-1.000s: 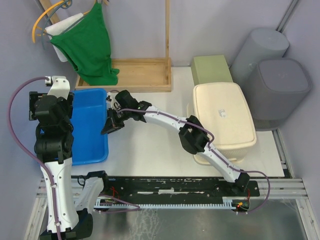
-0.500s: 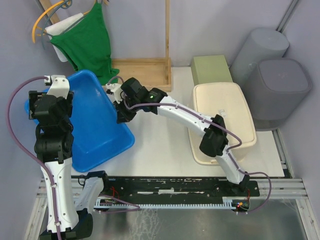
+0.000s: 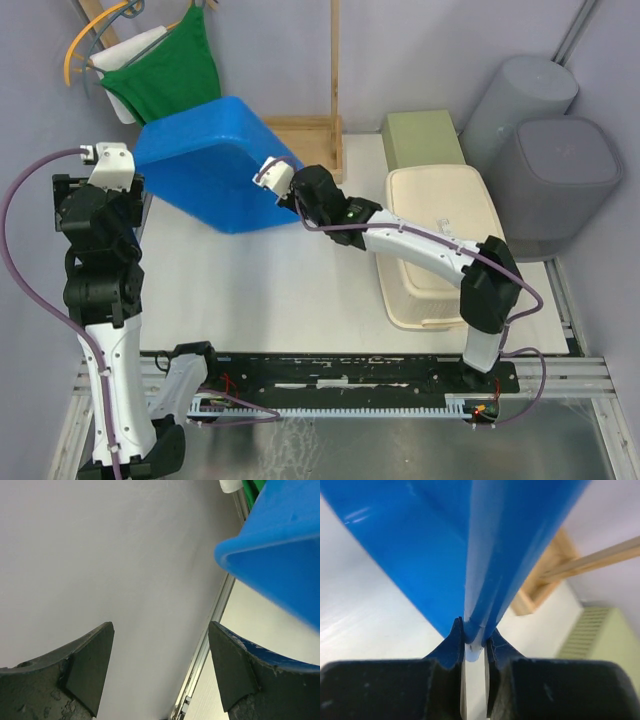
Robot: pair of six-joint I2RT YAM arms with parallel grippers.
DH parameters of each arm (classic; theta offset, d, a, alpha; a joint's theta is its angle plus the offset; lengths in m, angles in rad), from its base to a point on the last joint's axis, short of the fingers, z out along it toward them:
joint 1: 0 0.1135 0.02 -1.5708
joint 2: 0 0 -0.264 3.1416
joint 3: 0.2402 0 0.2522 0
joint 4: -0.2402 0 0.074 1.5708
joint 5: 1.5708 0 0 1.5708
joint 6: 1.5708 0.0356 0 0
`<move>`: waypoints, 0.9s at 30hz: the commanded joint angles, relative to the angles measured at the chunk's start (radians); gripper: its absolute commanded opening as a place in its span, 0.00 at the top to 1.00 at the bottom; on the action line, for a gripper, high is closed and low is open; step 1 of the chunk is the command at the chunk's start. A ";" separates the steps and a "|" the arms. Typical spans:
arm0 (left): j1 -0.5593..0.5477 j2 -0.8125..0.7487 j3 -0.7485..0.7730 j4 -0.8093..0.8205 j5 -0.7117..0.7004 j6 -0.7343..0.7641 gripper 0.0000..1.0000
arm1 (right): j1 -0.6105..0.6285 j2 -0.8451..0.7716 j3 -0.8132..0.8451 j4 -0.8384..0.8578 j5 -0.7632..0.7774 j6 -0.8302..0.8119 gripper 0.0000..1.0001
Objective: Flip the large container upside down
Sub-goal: Turn the container upside down at the center of the board.
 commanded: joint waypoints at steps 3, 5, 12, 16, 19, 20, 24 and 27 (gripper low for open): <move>-0.003 0.023 0.103 0.075 -0.029 -0.032 0.17 | 0.067 -0.113 -0.363 0.461 0.435 -0.551 0.99; -0.003 0.021 0.121 0.077 -0.037 -0.023 0.17 | 0.110 -0.130 -0.516 0.708 0.454 -0.720 1.00; -0.002 -0.009 0.116 0.068 -0.027 -0.014 0.17 | 0.207 -0.163 -0.764 1.036 0.425 -0.957 1.00; -0.002 -0.024 0.109 0.064 -0.013 -0.016 0.17 | 0.232 -0.230 -0.707 0.655 0.418 -0.768 1.00; -0.002 -0.029 0.112 0.060 0.001 -0.016 0.17 | 0.242 -0.232 -0.574 0.192 0.337 -0.557 1.00; -0.003 -0.030 0.112 0.060 0.003 -0.017 0.17 | 0.240 -0.232 -0.519 0.040 0.273 -0.466 1.00; 0.002 -0.035 0.106 0.058 0.013 -0.024 0.17 | 0.241 -0.221 -0.369 -0.370 -0.025 -0.275 0.90; 0.006 -0.042 0.098 0.057 0.023 -0.032 0.17 | 0.241 -0.201 -0.295 -0.542 -0.174 -0.225 0.76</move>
